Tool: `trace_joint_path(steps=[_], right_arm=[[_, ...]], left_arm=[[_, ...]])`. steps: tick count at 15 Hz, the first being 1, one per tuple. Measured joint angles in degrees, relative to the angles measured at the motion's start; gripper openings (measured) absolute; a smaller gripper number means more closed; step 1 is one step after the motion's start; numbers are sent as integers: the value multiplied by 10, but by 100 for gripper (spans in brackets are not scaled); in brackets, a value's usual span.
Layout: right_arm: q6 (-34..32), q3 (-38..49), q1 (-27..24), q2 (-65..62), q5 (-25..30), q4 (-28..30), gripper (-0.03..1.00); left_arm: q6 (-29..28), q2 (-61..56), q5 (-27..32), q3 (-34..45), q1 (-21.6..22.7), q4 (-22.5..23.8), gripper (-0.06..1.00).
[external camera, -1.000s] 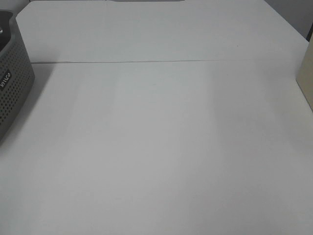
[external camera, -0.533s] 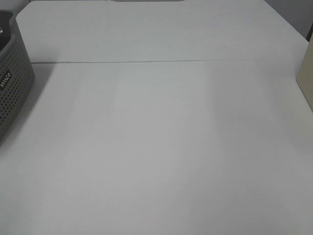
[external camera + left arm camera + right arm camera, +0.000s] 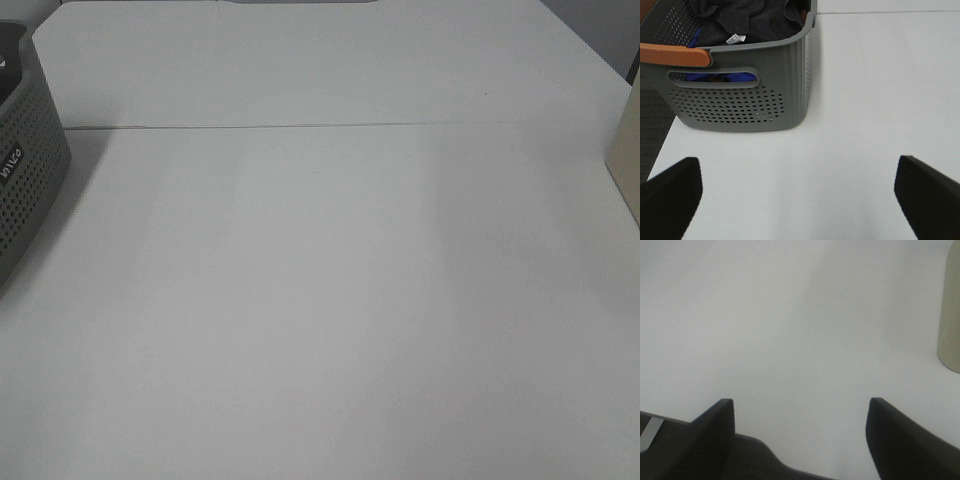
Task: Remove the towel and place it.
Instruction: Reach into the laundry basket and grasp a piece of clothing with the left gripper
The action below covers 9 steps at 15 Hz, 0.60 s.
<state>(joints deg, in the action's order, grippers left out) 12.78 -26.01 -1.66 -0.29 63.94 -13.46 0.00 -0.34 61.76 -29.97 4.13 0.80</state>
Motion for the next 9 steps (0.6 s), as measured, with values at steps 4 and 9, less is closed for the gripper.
trace_joint_path(steps=[4, 9], right_arm=[[0, 0, 0, 0, 0, 0, 71], [0, 0, 0, 0, 0, 0, 71]], left_arm=[[0, 0, -1, 2, 0, -2, 99], [0, 0, -1, 2, 0, -2, 99]])
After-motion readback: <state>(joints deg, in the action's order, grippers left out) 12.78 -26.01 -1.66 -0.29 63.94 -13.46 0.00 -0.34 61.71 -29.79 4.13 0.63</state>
